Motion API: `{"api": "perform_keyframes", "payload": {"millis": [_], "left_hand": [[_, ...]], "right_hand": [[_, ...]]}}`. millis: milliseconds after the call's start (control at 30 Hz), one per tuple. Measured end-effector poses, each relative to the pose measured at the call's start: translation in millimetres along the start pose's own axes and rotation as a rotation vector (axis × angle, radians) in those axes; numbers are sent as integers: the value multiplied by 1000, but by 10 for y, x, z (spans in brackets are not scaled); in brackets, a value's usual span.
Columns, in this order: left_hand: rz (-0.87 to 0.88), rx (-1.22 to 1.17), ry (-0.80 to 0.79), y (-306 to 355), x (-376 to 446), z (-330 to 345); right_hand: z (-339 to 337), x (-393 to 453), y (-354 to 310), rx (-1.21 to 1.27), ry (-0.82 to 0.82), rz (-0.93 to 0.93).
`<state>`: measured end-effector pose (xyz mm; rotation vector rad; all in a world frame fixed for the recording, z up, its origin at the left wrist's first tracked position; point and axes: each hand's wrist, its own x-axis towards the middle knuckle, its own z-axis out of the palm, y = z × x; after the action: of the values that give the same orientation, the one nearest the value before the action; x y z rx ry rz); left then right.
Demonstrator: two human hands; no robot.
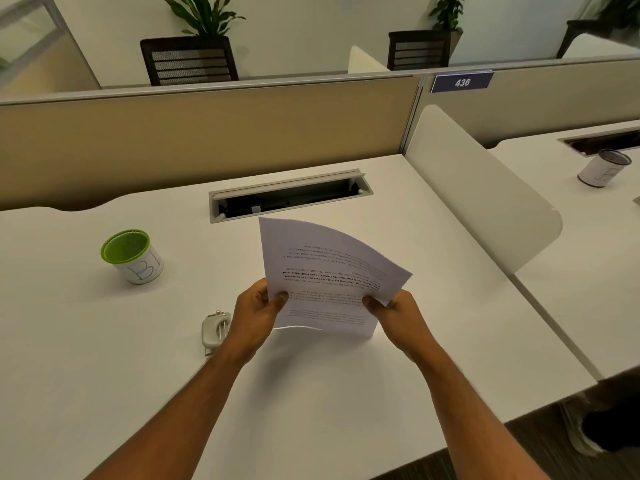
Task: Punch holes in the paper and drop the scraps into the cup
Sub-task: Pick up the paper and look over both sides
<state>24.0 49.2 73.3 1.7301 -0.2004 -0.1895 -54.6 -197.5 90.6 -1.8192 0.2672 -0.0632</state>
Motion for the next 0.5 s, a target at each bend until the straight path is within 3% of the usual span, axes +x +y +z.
{"api": "perform_keyframes", "payload": {"millis": [167,267,367,500], "left_hand": [[18,-94,34,137,120,63],[-29,-226,60,234,181,121],[-105,-402,50,308,213,205],[-187,-568,11,324,195,304]], "right_hand": [[-89,-22,151,151,57,-6],[-98,-66,242,367,129,58],[31,-107,311,658,34,71],[226,-87,215,854,-31,-1]]}}
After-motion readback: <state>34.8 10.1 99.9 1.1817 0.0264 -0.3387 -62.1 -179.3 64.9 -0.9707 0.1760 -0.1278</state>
